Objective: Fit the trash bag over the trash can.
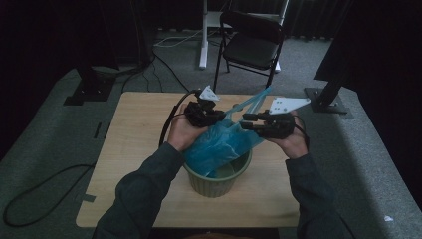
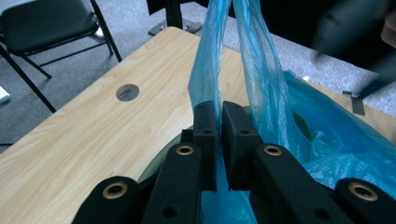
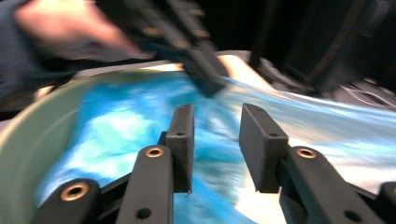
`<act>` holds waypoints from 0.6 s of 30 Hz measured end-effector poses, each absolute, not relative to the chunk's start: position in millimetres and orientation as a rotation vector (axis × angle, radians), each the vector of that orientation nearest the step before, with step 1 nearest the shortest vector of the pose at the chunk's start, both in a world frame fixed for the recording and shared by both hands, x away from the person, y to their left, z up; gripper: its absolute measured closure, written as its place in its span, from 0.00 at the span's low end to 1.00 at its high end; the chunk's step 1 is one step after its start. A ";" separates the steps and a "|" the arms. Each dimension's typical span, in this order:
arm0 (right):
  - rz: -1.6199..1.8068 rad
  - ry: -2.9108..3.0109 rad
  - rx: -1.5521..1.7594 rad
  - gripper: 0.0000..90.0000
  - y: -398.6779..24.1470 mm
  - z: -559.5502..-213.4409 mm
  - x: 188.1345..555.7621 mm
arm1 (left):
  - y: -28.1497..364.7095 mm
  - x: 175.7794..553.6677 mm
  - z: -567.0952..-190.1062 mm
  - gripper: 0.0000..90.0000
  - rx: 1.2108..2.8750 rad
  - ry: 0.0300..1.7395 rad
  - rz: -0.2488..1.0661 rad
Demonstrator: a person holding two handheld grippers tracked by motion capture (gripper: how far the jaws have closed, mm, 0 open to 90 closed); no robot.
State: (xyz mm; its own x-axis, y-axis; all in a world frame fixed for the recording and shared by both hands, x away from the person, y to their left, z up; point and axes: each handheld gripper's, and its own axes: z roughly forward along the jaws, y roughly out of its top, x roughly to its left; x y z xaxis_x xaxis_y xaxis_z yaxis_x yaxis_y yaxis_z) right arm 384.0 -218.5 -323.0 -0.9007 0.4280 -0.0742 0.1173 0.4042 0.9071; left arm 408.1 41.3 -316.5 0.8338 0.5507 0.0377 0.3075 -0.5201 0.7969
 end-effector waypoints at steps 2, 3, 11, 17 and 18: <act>1.486 2.354 0.500 0.71 -219.8 -322.4 385.8 | 41.9 407.3 -316.2 0.94 2.150 0.625 0.363; 1.480 2.344 0.519 0.70 -220.3 -321.9 387.1 | 43.2 406.4 -315.5 0.94 2.144 0.623 0.369; 1.472 2.319 0.558 0.66 -206.0 -319.6 393.4 | 51.8 402.5 -309.3 0.95 2.083 0.645 0.401; 1.427 2.371 0.522 0.77 -193.3 -323.2 393.1 | 65.9 399.0 -303.2 0.96 2.024 0.668 0.417; 1.408 2.379 0.521 0.80 -192.1 -324.1 393.4 | 69.1 398.2 -301.9 0.96 2.012 0.671 0.420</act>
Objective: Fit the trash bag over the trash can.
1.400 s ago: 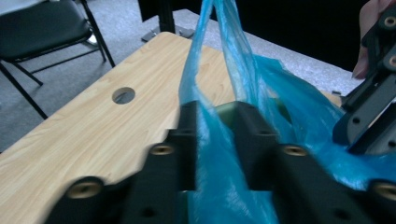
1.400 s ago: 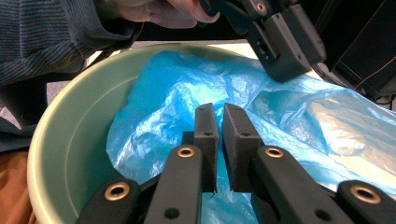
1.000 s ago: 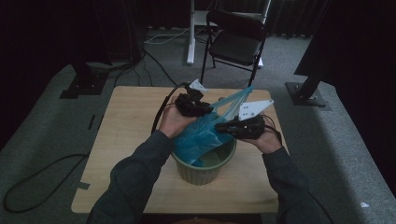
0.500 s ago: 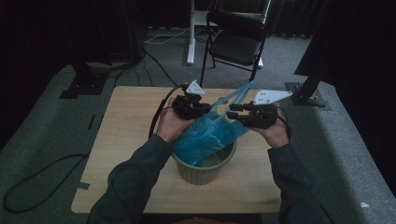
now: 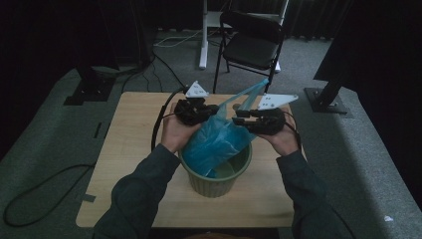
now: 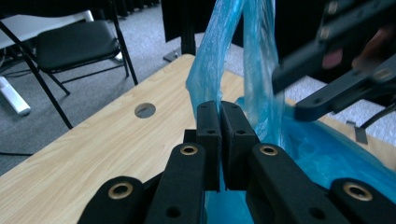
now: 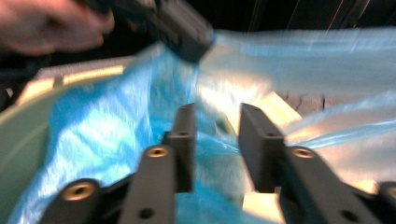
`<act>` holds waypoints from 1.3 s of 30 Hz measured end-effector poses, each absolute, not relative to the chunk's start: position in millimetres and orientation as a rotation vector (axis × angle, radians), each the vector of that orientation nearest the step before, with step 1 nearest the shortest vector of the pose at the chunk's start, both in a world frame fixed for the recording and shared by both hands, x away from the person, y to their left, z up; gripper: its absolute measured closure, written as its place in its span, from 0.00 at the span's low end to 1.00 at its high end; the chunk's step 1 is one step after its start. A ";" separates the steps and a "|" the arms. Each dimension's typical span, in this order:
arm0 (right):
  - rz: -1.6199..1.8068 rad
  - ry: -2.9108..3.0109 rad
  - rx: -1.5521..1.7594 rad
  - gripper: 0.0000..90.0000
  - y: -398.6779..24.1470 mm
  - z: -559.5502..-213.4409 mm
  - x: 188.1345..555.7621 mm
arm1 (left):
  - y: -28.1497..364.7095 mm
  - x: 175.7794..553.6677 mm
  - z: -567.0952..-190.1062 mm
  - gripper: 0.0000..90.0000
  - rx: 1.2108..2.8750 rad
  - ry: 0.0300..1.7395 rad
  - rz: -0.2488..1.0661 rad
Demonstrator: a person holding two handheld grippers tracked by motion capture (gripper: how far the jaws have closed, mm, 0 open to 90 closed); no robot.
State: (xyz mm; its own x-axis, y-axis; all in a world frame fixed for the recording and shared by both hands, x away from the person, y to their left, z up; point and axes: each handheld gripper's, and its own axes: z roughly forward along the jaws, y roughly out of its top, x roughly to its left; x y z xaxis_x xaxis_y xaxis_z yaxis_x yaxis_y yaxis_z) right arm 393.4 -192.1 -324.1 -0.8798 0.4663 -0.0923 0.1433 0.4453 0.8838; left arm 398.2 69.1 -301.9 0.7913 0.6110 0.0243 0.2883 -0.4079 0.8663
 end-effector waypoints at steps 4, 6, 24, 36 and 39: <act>1.331 2.406 0.566 0.91 -189.5 -327.2 399.0 | 77.4 396.0 -298.3 0.97 1.983 0.680 0.427; 1.342 2.409 0.601 0.89 -190.4 -327.7 401.2 | 80.3 395.3 -297.3 0.97 1.972 0.685 0.432; 1.480 2.327 0.905 0.72 -198.6 -325.6 420.9 | 90.2 393.3 -301.5 0.97 1.913 0.710 0.431; 1.489 2.287 0.952 0.93 -201.0 -324.4 429.9 | 111.4 391.3 -306.0 0.97 1.885 0.743 0.430; 1.512 2.308 0.927 0.77 -196.9 -324.3 429.1 | 111.1 390.6 -306.7 0.97 1.875 0.742 0.427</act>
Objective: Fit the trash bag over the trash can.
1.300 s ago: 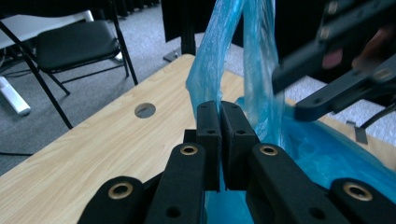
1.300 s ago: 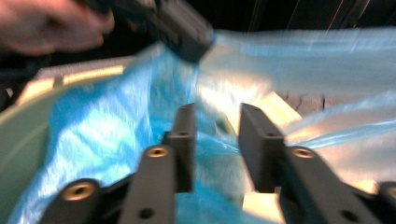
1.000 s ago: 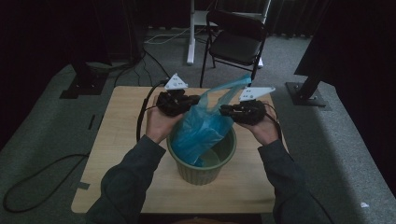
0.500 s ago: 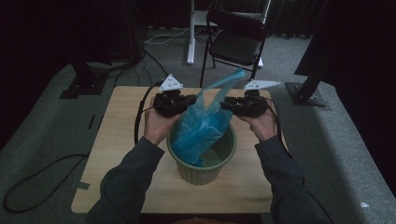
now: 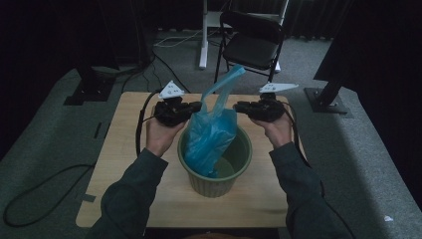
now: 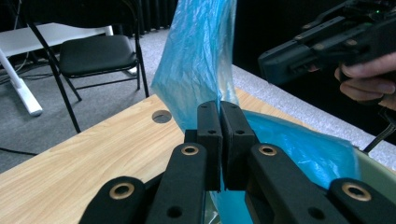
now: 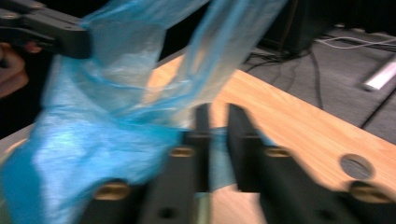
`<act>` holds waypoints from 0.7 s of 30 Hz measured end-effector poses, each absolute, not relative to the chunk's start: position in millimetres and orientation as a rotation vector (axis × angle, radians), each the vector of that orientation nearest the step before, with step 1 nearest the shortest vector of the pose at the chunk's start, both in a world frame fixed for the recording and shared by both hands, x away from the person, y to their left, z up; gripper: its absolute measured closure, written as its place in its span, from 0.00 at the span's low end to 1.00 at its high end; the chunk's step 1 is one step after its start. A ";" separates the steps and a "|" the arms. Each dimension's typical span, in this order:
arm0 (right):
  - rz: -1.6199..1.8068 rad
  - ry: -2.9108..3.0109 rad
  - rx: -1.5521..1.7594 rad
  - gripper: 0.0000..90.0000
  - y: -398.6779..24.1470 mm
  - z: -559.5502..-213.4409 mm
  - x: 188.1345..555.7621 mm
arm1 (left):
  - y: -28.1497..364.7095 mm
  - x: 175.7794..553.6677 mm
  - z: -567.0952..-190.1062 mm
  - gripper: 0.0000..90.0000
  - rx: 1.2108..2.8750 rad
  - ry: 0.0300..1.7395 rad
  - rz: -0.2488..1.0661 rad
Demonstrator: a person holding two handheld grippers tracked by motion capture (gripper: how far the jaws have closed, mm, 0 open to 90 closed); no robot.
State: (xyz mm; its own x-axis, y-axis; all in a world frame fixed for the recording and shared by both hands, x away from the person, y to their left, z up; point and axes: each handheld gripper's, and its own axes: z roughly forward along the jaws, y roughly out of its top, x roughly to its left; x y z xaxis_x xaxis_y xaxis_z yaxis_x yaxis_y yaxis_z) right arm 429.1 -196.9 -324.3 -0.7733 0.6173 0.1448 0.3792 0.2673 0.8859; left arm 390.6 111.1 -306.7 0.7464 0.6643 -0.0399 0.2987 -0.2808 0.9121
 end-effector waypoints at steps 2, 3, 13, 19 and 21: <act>1.525 2.328 0.937 0.68 -187.2 -325.8 431.1 | 109.5 389.3 -306.4 0.97 1.876 0.734 0.427; 1.531 2.332 0.940 0.67 -184.6 -326.3 432.7 | 108.8 388.5 -306.1 0.97 1.877 0.730 0.430; 1.544 2.362 0.991 1.00 -172.5 -331.9 448.6 | 111.5 385.5 -307.1 0.97 1.885 0.726 0.441; 1.531 2.307 0.987 1.00 -179.3 -326.7 446.0 | 119.7 385.9 -309.1 0.97 1.872 0.743 0.446; 1.490 2.271 0.998 1.00 -182.8 -323.5 444.4 | 122.2 385.8 -309.7 0.97 1.880 0.752 0.467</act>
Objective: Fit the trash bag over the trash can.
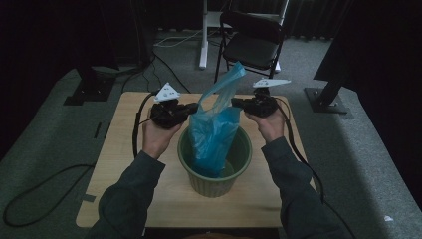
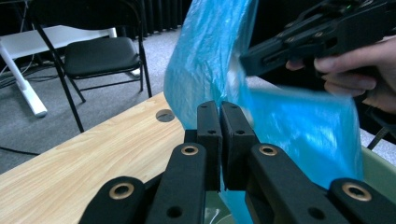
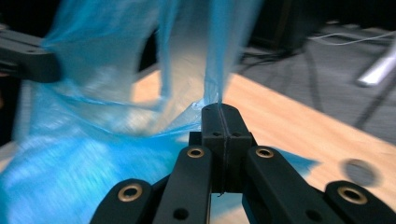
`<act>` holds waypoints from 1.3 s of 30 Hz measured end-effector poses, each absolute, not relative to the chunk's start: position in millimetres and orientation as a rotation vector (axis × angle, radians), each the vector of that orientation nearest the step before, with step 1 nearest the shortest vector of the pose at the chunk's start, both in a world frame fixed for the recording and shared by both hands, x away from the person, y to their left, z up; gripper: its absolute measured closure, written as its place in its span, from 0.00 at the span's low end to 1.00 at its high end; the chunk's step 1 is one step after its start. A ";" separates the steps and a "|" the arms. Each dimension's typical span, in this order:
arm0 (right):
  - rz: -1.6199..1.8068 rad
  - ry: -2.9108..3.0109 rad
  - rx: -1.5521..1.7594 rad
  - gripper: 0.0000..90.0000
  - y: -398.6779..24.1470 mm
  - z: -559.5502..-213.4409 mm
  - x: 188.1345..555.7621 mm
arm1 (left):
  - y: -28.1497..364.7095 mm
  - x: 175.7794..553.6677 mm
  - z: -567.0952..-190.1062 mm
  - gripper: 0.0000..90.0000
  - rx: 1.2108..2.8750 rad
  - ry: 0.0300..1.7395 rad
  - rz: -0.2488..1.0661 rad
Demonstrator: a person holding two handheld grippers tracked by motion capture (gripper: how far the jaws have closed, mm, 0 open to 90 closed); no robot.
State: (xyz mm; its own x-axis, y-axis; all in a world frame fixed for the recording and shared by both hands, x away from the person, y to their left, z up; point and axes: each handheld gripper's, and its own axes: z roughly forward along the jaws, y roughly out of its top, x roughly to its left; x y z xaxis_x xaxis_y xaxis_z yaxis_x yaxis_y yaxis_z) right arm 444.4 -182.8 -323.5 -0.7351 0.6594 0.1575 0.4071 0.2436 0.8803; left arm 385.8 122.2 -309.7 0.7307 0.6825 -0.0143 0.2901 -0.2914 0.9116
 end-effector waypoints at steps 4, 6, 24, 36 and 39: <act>1.397 2.216 1.014 1.00 -191.1 -318.8 442.3 | 128.2 387.2 -314.8 0.96 1.897 0.773 0.477; 1.363 2.182 1.028 1.00 -200.9 -316.3 440.7 | 133.3 389.1 -320.3 0.96 1.912 0.792 0.482; 1.208 2.119 1.087 1.00 -226.6 -318.2 440.5 | 161.4 412.9 -354.6 0.97 1.930 0.963 0.447; 1.191 2.184 1.084 1.00 -228.9 -330.9 440.2 | 161.2 414.3 -361.2 0.96 1.944 0.970 0.414; 1.192 2.205 1.084 1.00 -227.8 -335.6 440.9 | 158.7 415.1 -364.4 0.96 1.956 0.966 0.403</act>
